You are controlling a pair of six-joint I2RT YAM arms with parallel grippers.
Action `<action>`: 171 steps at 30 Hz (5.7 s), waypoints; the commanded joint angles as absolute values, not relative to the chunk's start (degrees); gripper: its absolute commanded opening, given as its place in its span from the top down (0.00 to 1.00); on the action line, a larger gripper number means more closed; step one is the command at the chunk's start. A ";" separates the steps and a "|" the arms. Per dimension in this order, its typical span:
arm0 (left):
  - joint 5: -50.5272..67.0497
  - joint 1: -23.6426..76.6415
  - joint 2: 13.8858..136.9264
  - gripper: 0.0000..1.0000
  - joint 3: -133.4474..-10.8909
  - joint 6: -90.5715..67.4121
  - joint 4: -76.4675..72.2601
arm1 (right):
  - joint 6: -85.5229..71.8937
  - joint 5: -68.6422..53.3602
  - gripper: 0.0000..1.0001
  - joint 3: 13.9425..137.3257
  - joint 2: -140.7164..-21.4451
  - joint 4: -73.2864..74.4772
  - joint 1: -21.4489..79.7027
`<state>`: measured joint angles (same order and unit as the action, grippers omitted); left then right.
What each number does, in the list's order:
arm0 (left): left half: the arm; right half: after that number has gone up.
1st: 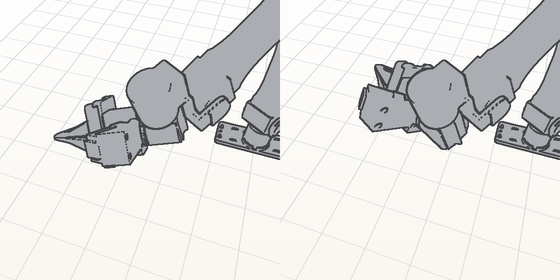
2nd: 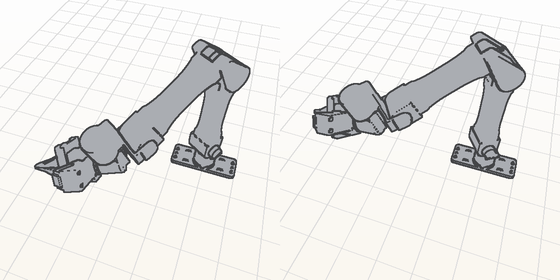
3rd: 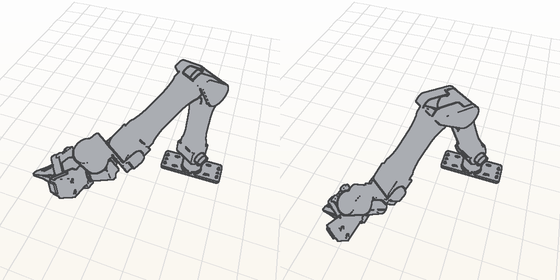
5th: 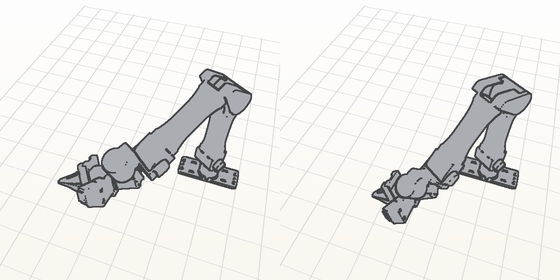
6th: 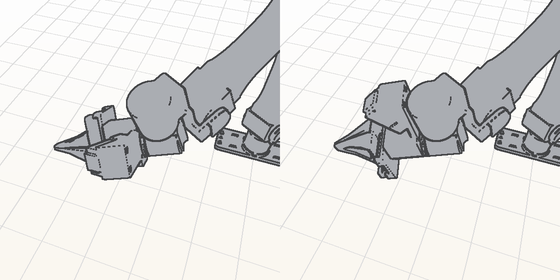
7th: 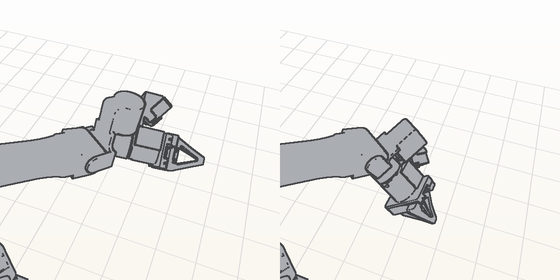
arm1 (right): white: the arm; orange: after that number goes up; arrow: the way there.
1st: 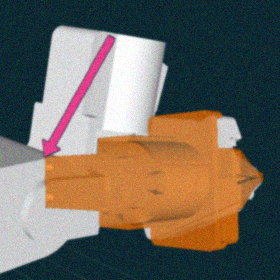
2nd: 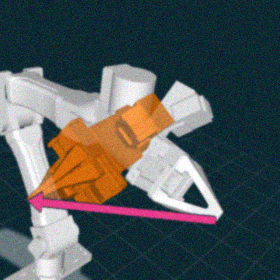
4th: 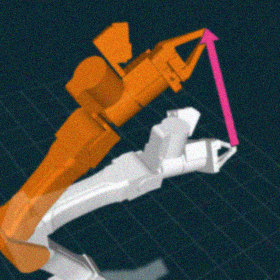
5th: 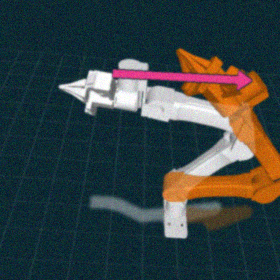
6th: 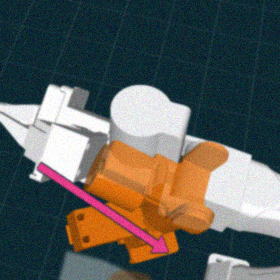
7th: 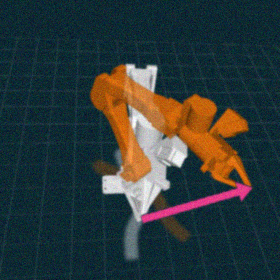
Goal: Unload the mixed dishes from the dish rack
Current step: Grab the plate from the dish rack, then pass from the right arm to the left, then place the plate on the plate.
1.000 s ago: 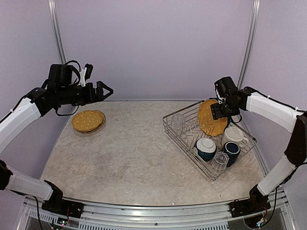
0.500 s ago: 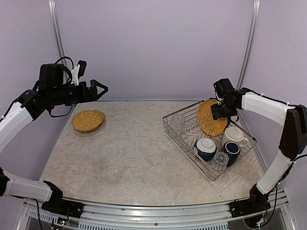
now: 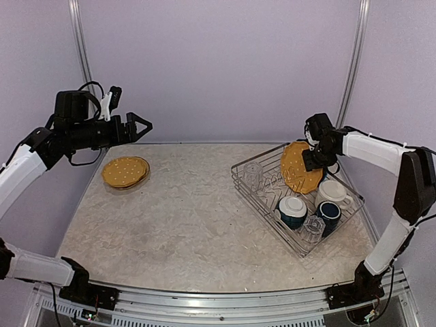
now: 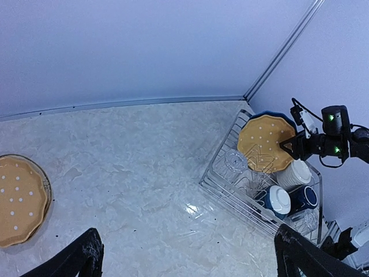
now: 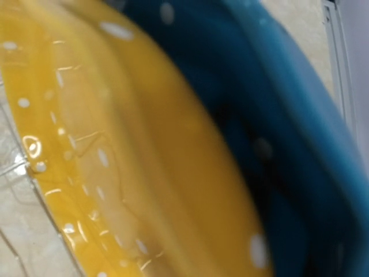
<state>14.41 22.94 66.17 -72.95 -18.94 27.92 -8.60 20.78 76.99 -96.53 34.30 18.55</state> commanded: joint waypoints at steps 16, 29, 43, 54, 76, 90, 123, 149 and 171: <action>17.83 19.73 68.70 0.01 -72.94 -19.76 27.74 | 4.39 4.54 0.71 77.76 -98.79 26.74 16.46; 19.10 17.70 71.09 0.01 -73.02 -20.27 27.45 | 5.80 4.53 0.82 78.37 -97.59 28.59 16.41; 19.44 16.62 72.64 0.01 -72.56 -20.80 27.01 | 5.53 4.95 1.00 80.02 -89.45 31.14 16.52; 20.36 16.31 74.72 0.01 -73.18 -21.21 27.36 | 1.25 5.47 1.00 79.17 -80.27 30.75 16.51; 37.99 13.74 77.28 0.01 -73.27 -32.24 21.67 | -32.32 -22.94 1.00 64.17 -63.64 10.73 16.50; 41.26 34.04 93.63 0.01 -78.59 -57.71 -4.48 | -49.66 -33.79 1.00 51.92 -62.44 -13.87 20.31; 34.74 44.77 108.24 0.66 -90.13 -60.51 -9.21 | -55.55 -35.18 1.00 46.63 -62.39 -24.39 24.32; 32.17 24.34 86.29 1.00 -70.73 -52.96 8.88 | -37.58 -21.06 0.00 51.71 -61.01 -1.02 24.38; 17.20 -9.68 82.66 1.00 -67.22 -52.01 21.11 | -31.71 -15.45 0.00 53.61 -56.41 8.18 23.03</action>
